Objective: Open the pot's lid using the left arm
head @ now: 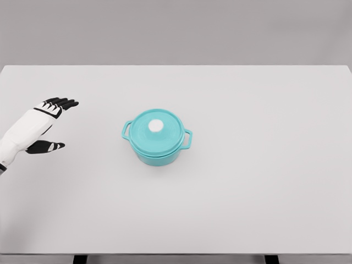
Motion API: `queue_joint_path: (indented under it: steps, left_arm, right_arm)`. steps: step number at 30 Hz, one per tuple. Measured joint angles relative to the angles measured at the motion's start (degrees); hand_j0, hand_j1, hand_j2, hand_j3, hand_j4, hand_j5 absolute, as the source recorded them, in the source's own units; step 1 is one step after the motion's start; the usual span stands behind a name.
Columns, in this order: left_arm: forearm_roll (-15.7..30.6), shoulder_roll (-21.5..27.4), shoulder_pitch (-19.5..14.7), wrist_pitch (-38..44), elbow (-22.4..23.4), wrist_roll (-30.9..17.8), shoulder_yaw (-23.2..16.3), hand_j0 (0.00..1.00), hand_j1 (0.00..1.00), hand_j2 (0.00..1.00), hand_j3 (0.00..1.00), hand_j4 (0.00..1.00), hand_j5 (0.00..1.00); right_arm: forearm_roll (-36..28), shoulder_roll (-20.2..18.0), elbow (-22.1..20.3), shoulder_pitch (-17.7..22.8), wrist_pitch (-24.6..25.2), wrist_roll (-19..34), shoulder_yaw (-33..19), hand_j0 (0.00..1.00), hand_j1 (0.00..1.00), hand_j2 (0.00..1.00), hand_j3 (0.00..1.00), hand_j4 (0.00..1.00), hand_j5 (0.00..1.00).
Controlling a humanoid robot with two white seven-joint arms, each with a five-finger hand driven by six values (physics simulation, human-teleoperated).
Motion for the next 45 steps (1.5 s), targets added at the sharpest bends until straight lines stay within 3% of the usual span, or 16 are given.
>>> queue_joint_path:
  steps: [7, 9, 11, 13, 15, 18, 19, 23, 27, 31, 36, 41, 42, 45]
  left_arm:
    - [0.3, -0.2, 0.0, 0.0, -0.3, 0.0, -0.1, 1.00, 1.00, 1.00, 1.00, 1.00, 1.00]
    - [0.5, -0.3, -1.4, 0.0, -0.5, -0.4, -0.2, 1.00, 1.00, 1.00, 1.00, 1.00, 1.00]
    - [1.9, -0.4, -2.2, 0.0, -1.5, -4.5, -0.3, 1.00, 1.00, 1.00, 1.00, 1.00, 1.00]
    - [7.2, -0.5, -4.6, 0.0, -3.2, -13.1, -1.0, 1.00, 1.00, 1.00, 1.00, 1.00, 1.00]
    - [13.1, -1.1, -9.1, 0.0, -5.8, -19.0, -1.7, 1.00, 1.00, 1.00, 1.00, 1.00, 1.00]
    - [17.8, -2.8, -16.6, 0.0, -8.0, -22.8, -4.3, 1.00, 1.00, 1.00, 1.00, 1.00, 1.00]
    - [18.5, -3.1, -17.4, 0.0, -8.0, -23.5, -5.9, 1.00, 1.00, 1.00, 1.00, 1.00, 1.00]
    - [20.2, -3.5, -19.0, -0.1, -7.0, -24.7, -10.8, 1.00, 1.00, 1.00, 1.00, 1.00, 1.00]
    - [26.4, -3.2, -20.7, 0.3, -5.1, -25.0, -13.7, 1.00, 1.00, 1.00, 1.00, 1.00, 1.00]
    - [34.6, -1.3, -22.0, 6.7, -4.7, -25.1, -18.4, 1.00, 1.00, 1.00, 1.00, 1.00, 1.00]
    - [38.6, -0.8, -21.9, 12.3, -5.1, -25.1, -20.8, 1.00, 1.00, 1.00, 1.00, 1.00, 1.00]
    - [39.6, -0.8, -21.8, 16.9, -6.3, -25.1, -22.0, 0.83, 0.83, 0.83, 0.83, 0.83, 0.83]
    - [39.7, -0.8, -21.6, 17.6, -6.6, -25.1, -22.3, 0.74, 0.74, 0.74, 0.74, 0.74, 0.74]
    - [39.9, -0.7, -21.9, 18.7, -7.1, -25.1, -23.0, 0.75, 0.75, 0.75, 0.75, 0.75, 0.75]
  right_arm:
    - [0.0, 0.0, 0.0, 0.0, 0.0, 0.0, 0.0, 1.00, 1.00, 1.00, 1.00, 1.00, 1.00]
    - [0.0, 0.0, 0.0, 0.0, 0.0, 0.0, 0.0, 1.00, 1.00, 1.00, 1.00, 1.00, 1.00]
    - [0.0, 0.0, 0.0, 0.0, 0.0, 0.0, 0.0, 1.00, 1.00, 1.00, 1.00, 1.00, 1.00]
    - [0.0, 0.0, 0.0, 0.0, 0.0, 0.0, 0.0, 1.00, 1.00, 1.00, 1.00, 1.00, 1.00]
    - [0.0, 0.0, 0.0, 0.0, 0.0, 0.0, 0.0, 1.00, 1.00, 1.00, 1.00, 1.00, 1.00]
    - [0.0, 0.0, 0.0, 0.0, 0.0, 0.0, 0.0, 1.00, 1.00, 1.00, 1.00, 1.00, 1.00]
    - [0.0, 0.0, 0.0, 0.0, 0.0, 0.0, 0.0, 1.00, 1.00, 1.00, 1.00, 1.00, 1.00]
    - [0.0, 0.0, 0.0, 0.0, 0.0, 0.0, 0.0, 1.00, 1.00, 1.00, 1.00, 1.00, 1.00]
    - [0.0, 0.0, 0.0, 0.0, 0.0, 0.0, 0.0, 1.00, 1.00, 1.00, 1.00, 1.00, 1.00]
    - [0.0, 0.0, 0.0, 0.0, 0.0, 0.0, 0.0, 1.00, 1.00, 1.00, 1.00, 1.00, 1.00]
    - [0.0, 0.0, 0.0, 0.0, 0.0, 0.0, 0.0, 1.00, 1.00, 1.00, 1.00, 1.00, 1.00]
    - [0.0, 0.0, 0.0, 0.0, 0.0, 0.0, 0.0, 1.00, 1.00, 1.00, 1.00, 1.00, 1.00]
    - [0.0, 0.0, 0.0, 0.0, 0.0, 0.0, 0.0, 1.00, 1.00, 1.00, 1.00, 1.00, 1.00]
    - [0.0, 0.0, 0.0, 0.0, 0.0, 0.0, 0.0, 1.00, 1.00, 1.00, 1.00, 1.00, 1.00]
